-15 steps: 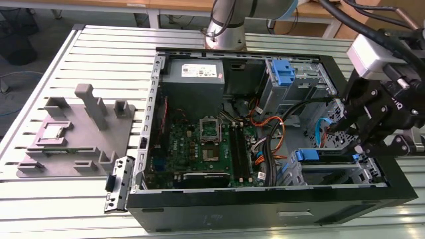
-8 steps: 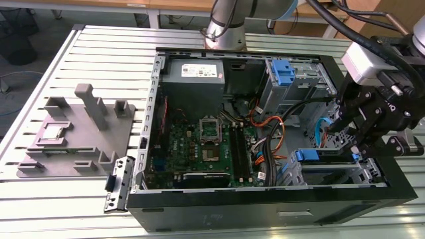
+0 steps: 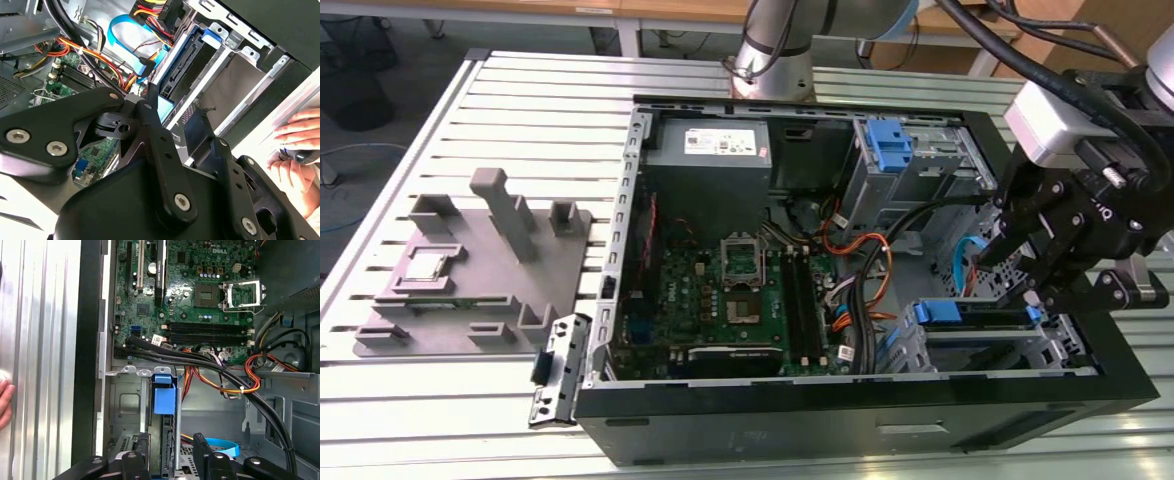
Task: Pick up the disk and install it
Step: 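Insert the first disk wire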
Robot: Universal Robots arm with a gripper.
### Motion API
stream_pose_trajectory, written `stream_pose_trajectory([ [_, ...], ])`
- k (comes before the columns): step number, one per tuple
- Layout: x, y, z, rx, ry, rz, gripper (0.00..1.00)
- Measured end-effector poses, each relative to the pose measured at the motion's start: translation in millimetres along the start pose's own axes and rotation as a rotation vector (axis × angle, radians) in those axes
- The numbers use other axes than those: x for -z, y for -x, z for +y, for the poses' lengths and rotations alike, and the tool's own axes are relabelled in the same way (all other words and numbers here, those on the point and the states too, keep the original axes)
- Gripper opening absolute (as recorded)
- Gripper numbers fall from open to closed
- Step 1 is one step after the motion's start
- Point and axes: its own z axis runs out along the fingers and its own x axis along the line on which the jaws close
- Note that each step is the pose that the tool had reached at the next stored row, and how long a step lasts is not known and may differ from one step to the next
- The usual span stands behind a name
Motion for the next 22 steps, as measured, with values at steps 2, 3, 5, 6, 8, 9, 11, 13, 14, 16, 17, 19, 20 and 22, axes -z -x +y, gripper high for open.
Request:
stream_pose_trajectory([
  [2,1.1,0.0,0.1,0.0,0.0,-0.0001,0.48],
  [3,1.6,0.0,0.1,0.0,0.0,-0.0002,0.48],
  [5,1.7,0.1,0.1,0.0,0.0,-0.0003,0.48],
  [6,3.5,0.1,0.1,0.0,0.0,-0.0001,0.48],
  [8,5.1,0.2,0.2,0.0,0.0,-0.0001,0.48],
  [9,5.3,0.2,0.2,0.0,0.0,0.0,0.48],
  [11,6.0,0.2,0.2,0.0,0.0,0.0003,0.48],
  [13,6.5,0.3,0.2,0.0,0.0,-0.0001,0.48],
  [14,6.5,0.3,0.2,0.0,0.0,0.0,0.48],
  [16,6.3,0.3,0.2,0.0,0.0,0.0,0.48],
  [17,6.1,0.3,0.2,0.0,0.0,0.0,0.48],
  [19,5.4,0.3,0.2,0.0,0.0,-0.0001,0.48],
  [20,5.2,0.3,0.2,0.0,0.0,0.0,0.48],
  [22,4.4,0.3,0.2,0.0,0.0,-0.0001,0.48],
])
